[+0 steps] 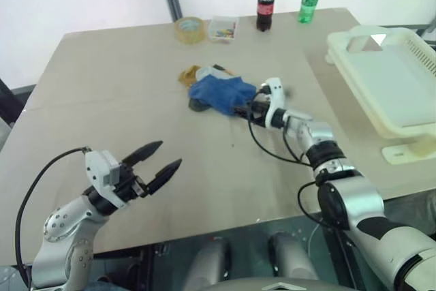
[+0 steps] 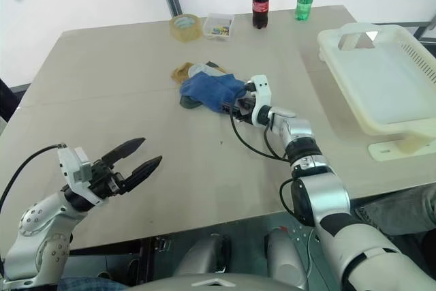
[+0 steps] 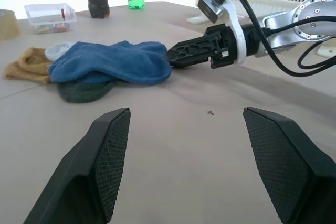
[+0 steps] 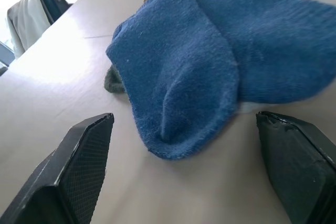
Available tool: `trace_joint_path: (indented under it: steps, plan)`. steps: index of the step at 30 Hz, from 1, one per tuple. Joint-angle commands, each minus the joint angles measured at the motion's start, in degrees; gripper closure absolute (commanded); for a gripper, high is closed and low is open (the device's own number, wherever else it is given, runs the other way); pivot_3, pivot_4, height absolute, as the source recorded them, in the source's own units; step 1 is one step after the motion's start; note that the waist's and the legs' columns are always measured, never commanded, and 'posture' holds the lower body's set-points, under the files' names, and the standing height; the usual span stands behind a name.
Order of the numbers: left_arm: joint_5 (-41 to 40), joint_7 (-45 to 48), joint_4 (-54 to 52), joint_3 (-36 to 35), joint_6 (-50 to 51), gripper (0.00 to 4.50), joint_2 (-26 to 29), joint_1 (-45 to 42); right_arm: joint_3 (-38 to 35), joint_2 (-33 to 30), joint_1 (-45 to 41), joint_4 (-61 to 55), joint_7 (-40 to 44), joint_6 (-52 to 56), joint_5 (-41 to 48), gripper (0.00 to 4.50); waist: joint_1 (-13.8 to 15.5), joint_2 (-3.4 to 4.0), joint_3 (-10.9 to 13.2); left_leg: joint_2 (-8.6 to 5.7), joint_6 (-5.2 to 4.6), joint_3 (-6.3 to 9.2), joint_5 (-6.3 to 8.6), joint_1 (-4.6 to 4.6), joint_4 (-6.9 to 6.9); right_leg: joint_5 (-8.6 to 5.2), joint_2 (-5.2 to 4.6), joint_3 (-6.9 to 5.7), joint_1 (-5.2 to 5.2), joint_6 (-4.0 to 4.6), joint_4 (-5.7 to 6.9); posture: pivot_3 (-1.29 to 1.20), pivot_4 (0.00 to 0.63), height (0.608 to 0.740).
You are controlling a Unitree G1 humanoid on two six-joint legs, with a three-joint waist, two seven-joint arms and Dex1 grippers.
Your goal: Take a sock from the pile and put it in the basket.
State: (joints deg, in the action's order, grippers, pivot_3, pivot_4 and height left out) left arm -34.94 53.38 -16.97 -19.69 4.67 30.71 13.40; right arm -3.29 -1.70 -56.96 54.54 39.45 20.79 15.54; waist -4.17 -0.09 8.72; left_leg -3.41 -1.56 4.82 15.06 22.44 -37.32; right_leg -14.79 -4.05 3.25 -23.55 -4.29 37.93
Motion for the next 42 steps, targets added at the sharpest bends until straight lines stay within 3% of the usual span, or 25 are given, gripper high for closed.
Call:
trace_joint_path:
  steps: [1,3,9,10,19,26,30,33,42]
  plan:
    - [0.12,-0.08,-1.53,-0.44,-1.11,0.81,0.12,0.24,0.17,1.38,-1.66,2.10,0.66,-0.80,-0.73,0.57,0.05,0.00,0.00,0.00,0.00,0.00,0.00,0.00,0.00,0.00,0.00,0.00,0.00,0.00,0.00,0.00,0.150,0.740]
    - [0.15,-0.12,-1.61,-0.45,-1.14,0.81,0.12,0.36,-0.06,1.48,-2.03,2.69,0.80,-1.33,-0.95,1.35,0.12,0.00,0.00,0.00,0.00,0.01,0.00,0.03,0.00,0.00,-0.01,-0.01,-0.01,0.00,-0.01,0.00,0.150,0.740]
    - [0.32,-0.12,-1.69,-0.43,-1.30,0.81,0.16,0.70,-0.39,1.50,-1.75,2.67,1.34,-1.89,-1.42,4.33,0.23,0.01,-0.01,-0.02,0.03,0.01,-0.02,0.07,0.00,0.00,-0.01,-0.03,-0.03,0.00,-0.02,0.00,0.150,0.740]
    - [0.32,-0.10,-1.70,-0.40,-1.26,0.81,0.20,0.68,-0.38,1.45,-1.57,2.53,1.36,-1.99,-1.52,4.47,0.24,0.01,-0.01,-0.02,0.01,0.02,-0.01,0.06,0.00,0.00,-0.01,-0.04,-0.02,0.00,-0.01,0.00,0.150,0.740]
    - [0.25,-0.07,-1.44,-0.11,-0.34,0.81,0.52,0.65,2.53,-0.14,1.51,-3.59,0.13,-3.10,-4.94,4.47,0.43,0.01,0.00,-0.03,0.03,0.06,-0.01,0.10,0.00,0.00,-0.01,-0.08,-0.03,0.01,-0.02,0.00,0.150,0.740]
    - [1.03,-0.38,-2.27,0.51,-0.28,0.81,0.00,2.28,7.37,-5.97,12.86,-28.63,3.84,7.86,-4.55,4.47,0.74,0.02,0.00,-0.06,0.06,0.08,-0.03,0.28,0.00,0.00,-0.07,-0.10,-0.11,0.00,-0.07,0.00,0.150,0.740]
    - [0.60,-0.45,-3.34,0.66,-0.22,0.81,-0.28,3.66,8.49,-14.28,23.67,-47.62,8.53,21.95,0.49,4.47,1.10,0.02,0.00,-0.03,-0.05,0.09,0.03,0.33,0.00,0.00,-0.11,-0.10,-0.14,0.00,-0.09,0.00,0.150,0.740]
    - [0.45,-0.24,-3.30,0.76,-0.23,0.81,-0.24,4.19,6.74,-25.45,34.04,-58.39,14.76,29.54,5.57,4.47,2.27,0.04,-0.01,-0.02,-0.12,0.19,0.07,0.34,-0.02,-0.02,-0.17,-0.23,-0.09,0.03,-0.18,0.00,0.150,0.740]
    - [0.32,1.19,-0.58,1.92,0.60,0.81,0.88,-0.04,-7.32,-44.92,43.75,-65.69,23.34,36.16,18.65,4.47,3.22,0.00,-0.03,0.00,-0.16,0.17,0.09,0.30,-0.09,-0.02,-0.20,-0.26,0.09,0.02,-0.22,0.00,0.150,0.740]
